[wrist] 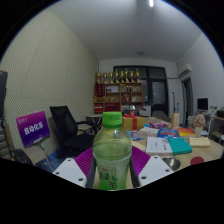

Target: Pour water

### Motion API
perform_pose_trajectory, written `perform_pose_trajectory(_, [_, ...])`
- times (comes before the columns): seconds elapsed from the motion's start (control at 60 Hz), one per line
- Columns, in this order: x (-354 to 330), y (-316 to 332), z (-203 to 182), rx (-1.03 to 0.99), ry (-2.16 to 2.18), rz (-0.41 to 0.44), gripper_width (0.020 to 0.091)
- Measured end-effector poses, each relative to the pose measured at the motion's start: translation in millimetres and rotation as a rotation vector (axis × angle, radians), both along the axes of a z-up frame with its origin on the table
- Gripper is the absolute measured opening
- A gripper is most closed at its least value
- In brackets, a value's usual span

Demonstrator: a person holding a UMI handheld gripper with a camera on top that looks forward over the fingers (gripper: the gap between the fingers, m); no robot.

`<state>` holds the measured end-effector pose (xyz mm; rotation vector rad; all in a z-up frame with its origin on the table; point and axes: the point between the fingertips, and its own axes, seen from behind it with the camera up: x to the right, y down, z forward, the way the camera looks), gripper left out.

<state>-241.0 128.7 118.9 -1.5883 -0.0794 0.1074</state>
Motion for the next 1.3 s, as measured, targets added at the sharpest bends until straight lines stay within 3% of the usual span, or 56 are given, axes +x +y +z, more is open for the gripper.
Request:
perform_pose_trajectory(0.15, [1.2, 5.7, 0.2, -0.003, 0.005, 0.000, 0.0507])
perform_pose_trajectory(0.167, [0.6, 6.0, 0.1, -0.002, 0.005, 0.001, 0.0470])
perform_pose_trajectory(0.267, [-4.3, 4.5, 5.8, 0.011, 0.094, 0.039, 0.0435])
perform_pose_trajectory(0.483, [10.6, -11.8, 43.2, -0.114, 0.969, 0.200, 0.0433])
perform_pose_trajectory(0.633, [29.3, -9.3, 48.5, -0.248, 1.487, 0.260, 0.0432])
perform_pose_trajectory(0.75, [52.2, -5.4, 34.7, -0.275, 1.697, 0.284, 0.0435])
perform_pose_trajectory(0.983, [33.8, -31.8, 62.1, -0.383, 2.074, 0.373, 0.0433])
perform_pose_trajectory(1.1, [25.4, -57.7, 60.3, -0.428, 2.156, 0.375, 0.0433])
perform_pose_trajectory(1.3, [18.2, -48.6, 50.1, -0.477, 2.192, 0.353, 0.0438])
